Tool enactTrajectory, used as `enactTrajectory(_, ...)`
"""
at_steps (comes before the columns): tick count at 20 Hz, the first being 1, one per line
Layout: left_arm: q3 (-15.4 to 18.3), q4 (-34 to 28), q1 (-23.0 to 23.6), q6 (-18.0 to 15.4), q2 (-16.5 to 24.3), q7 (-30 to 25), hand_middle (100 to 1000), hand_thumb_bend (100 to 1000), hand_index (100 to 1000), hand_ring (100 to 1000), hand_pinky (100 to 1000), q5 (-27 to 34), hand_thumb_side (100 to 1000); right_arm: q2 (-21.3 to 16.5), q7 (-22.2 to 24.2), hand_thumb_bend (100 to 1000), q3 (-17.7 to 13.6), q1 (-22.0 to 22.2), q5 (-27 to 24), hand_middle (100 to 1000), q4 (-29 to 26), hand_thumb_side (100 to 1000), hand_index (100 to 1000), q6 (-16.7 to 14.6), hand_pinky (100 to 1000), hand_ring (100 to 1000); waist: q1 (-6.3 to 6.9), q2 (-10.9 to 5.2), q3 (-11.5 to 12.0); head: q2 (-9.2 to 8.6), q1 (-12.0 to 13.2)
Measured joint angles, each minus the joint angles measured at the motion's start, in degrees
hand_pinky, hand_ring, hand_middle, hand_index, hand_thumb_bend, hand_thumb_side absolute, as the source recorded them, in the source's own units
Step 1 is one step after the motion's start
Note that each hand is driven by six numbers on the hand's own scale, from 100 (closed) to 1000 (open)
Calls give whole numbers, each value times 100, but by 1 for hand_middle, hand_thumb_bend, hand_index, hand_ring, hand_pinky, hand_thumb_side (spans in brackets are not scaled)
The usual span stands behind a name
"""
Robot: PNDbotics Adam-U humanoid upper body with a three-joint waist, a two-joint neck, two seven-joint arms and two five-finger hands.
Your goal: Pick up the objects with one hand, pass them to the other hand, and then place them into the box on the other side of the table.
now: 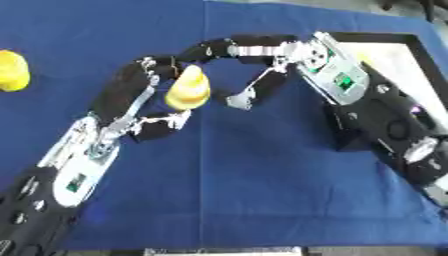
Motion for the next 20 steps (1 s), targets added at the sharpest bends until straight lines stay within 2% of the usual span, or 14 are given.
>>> enactTrajectory(7, -31, -31, -12, -2, 0, -2, 503, 100, 558, 574, 731, -49, 124, 15, -7, 100, 10, -23, -23, 1000, 22, 339, 1000, -7, 965, 1000, -20, 7, -2, 0, 1)
enactTrajectory(15, -26, -12, -13, 33, -2, 35, 502, 100, 559, 572, 731, -60, 133, 15, -13, 100, 77, -8, -29, 888, -21, 411, 1000, -13, 956, 1000, -20, 7, -30, 3, 2)
enactTrajectory(20, 2, 20, -13, 65, -2, 76, 501, 100, 558, 572, 730, -60, 135, 14, -83, 100, 106, 14, 38, 864, -50, 460, 1000, -83, 954, 1000, -20, 7, -38, 4, 2)
